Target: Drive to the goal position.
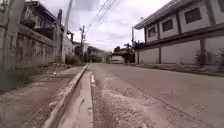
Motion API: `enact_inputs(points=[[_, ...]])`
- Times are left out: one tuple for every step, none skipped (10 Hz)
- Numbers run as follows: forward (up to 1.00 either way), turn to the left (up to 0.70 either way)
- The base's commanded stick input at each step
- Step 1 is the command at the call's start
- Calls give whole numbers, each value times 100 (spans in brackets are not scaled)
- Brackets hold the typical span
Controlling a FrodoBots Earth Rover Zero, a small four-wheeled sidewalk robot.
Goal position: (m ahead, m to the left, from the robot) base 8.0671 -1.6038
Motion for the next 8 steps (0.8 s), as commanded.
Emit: enact_inputs(points=[[6, 0], [6, 0], [6, 0], [6, 0], [5, 0], [6, 0], [5, 0], [5, 0]])
